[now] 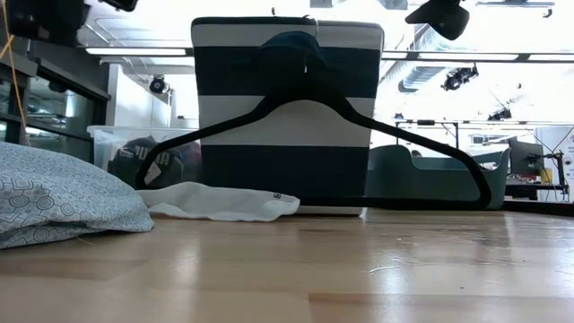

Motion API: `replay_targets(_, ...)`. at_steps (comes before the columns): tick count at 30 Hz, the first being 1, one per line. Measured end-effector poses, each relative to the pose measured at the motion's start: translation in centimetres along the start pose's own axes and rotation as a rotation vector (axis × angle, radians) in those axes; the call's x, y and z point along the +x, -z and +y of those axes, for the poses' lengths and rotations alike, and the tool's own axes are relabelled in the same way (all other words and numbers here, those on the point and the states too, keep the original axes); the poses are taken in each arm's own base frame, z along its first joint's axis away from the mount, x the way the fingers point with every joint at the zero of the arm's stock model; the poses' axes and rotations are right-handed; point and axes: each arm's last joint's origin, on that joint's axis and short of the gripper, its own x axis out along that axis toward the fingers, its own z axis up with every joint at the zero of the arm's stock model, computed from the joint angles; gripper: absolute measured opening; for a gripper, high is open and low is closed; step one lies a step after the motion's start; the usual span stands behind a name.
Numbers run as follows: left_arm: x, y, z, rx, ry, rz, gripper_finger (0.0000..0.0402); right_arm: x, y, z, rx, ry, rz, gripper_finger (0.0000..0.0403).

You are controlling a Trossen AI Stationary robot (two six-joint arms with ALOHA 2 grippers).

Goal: Pick & Place Cloths
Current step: Put the white shirt into the blue bin

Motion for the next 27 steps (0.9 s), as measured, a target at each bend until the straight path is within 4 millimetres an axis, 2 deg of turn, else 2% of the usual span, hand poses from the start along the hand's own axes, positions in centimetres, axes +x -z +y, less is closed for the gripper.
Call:
replay_targets(7,4.0,-0.4,-2.6,0.016,0.065,-0.029,0.0099,0.0,0.0,0.0,0.000,0.000,-0.001,0.0237)
replay_targets(11,5.5,-0.6,-3.5,0.023,0.086,-0.039,0.0099,0.0,0.0,0.0,0.000,-0.001,-0.001,0.0237)
replay_targets(13,5.9,0.0,-3.4,0.042,0.065,-0.023,0.0099,0.0,0.0,0.0,0.000,0.000,0.000,0.0237)
replay_targets(17,6.0,0.9,-3.5,0.064,0.036,0.008,0.0099,0.0,0.0,0.0,0.000,-0.001,-0.002,0.0237)
replay_targets(20,4.7,1.2,-4.0,0.059,-0.009,0.022,0.0099,0.0,0.0,0.0,0.000,-0.001,-0.001,0.0237)
replay_targets(27,1.7,0.8,-4.1,0.001,-0.330,0.038,0.0099,0.0,0.0,0.0,0.000,-0.001,-0.003,0.0237)
